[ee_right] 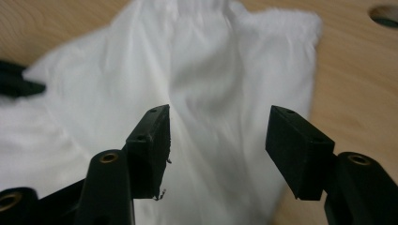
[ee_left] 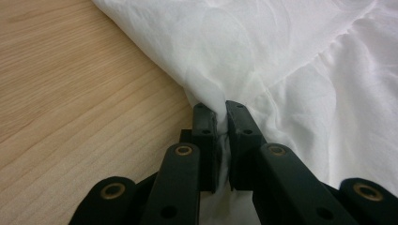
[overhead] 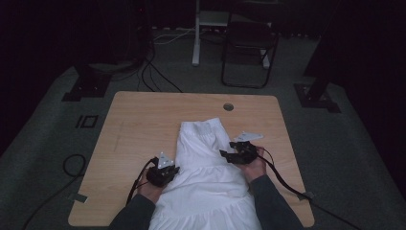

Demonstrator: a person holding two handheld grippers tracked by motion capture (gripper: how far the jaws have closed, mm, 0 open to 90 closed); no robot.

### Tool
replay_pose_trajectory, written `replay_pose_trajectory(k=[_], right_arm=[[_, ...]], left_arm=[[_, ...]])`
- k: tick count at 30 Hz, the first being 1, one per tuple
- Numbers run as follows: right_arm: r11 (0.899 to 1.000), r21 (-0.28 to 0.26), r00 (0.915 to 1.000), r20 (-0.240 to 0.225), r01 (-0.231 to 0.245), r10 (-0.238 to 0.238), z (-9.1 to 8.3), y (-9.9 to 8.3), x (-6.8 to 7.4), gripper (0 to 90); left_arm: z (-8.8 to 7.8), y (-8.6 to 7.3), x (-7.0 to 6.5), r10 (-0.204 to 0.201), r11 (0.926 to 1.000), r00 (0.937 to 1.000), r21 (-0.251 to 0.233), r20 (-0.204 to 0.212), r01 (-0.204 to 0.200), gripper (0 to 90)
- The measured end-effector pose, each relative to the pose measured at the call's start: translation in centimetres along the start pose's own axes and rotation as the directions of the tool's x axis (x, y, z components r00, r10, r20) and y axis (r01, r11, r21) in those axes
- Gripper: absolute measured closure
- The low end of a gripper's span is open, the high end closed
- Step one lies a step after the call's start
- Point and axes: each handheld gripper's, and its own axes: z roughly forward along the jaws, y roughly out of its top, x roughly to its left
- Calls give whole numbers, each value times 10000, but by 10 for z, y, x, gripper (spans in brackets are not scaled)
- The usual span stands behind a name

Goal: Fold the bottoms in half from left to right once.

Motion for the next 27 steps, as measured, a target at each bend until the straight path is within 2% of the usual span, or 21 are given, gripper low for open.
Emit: replay_pose_trajectory(k=[4, 5, 6, 7, 8, 9, 10, 11, 12, 13, 14, 16, 18, 20, 21, 22, 23, 24, 27], right_arm=[[9998, -131, 9994, -296, -173, 169, 18, 14, -2, 392], [9994, -202, 9978, -610, -289, 276, 31, 22, -2, 392], [9996, -33, 9983, -530, -263, 261, 37, 26, -3, 415], [9995, 226, 9980, -595, -215, 228, 43, 28, -5, 485], [9983, 579, 9969, -784, -65, 110, 49, 31, -9, 686], [9954, 896, 9979, -577, 348, -297, 51, 34, -13, 820], [9944, 909, 9981, 257, 542, -567, 49, 38, -16, 882], [9965, 637, 9961, 663, 537, -579, 45, 42, -20, 888], [9998, 27, 9953, 940, 211, -213, 37, 50, -29, 891], [9996, -288, 9918, 1270, -77, 113, 32, 54, -37, 892], [9990, -371, 9869, 1582, -263, 319, 30, 58, -44, 891], [9969, -143, 9826, 1685, -768, 781, 35, 58, -57, 888], [9915, 484, 9753, 1918, -1210, 1096, 49, 50, -65, 878], [9843, 844, 9719, 1916, -1551, 1367, 63, 39, -68, 846], [9843, 844, 9719, 1916, -1551, 1367, 63, 39, -68, 846], [9806, 977, 9717, 1823, -1701, 1504, 71, 32, -70, 836], [9774, 1059, 9724, 1659, -1828, 1639, 78, 22, -71, 825], [9780, 933, 9723, 1598, -1867, 1704, 78, 20, -71, 824], [9771, 969, 9720, 1593, -1894, 1726, 77, 20, -71, 822]], left_arm=[[0, -1, 1, 7, 10000, 10000, -25, 26, -7, 831], [0, -1, 1, -10, 10000, 10000, -34, 35, 10, 830], [0, -1, 1, -34, 10000, 10000, -51, 50, 34, 830], [0, -1, 1, -39, 10000, 10000, -64, 57, 39, 829], [0, -1, 1, -34, 10000, 10000, -58, 52, 34, 827], [0, -1, 1, -15, 10000, 10000, -48, 44, 15, 827], [0, -1, 1, 17, 10000, 10000, -30, 42, -17, 827], [0, 0, 1, 39, 10000, 10000, -23, 20, -39, 827], [0, 0, 1, 16, 10000, 10000, -24, 19, -15, 823], [0, 0, 1, 12, 10000, 10000, -21, 19, -12, 821], [0, 0, 0, 30, 10000, 10000, -14, 10, -30, 820], [0, 0, 0, 46, 10000, 10000, -6, -8, -46, 813], [0, 0, 0, 32, 10000, 10000, 4, 64, -32, 793], [0, 1, 1, -10, 10000, 9999, 61, 145, 9, 719], [0, 1, 1, -10, 10000, 9999, 61, 145, 9, 674], [0, 1, 1, -10, 10000, 9999, 61, 145, 9, 674], [-8, 8, 6, -31, 9996, 9996, -262, 287, 39, 605], [-11, 14, 9, 11, 9992, 9996, -407, 272, 0, 584], [-14, 39, 16, 223, 9963, 9997, -831, -75, -228, 539]])
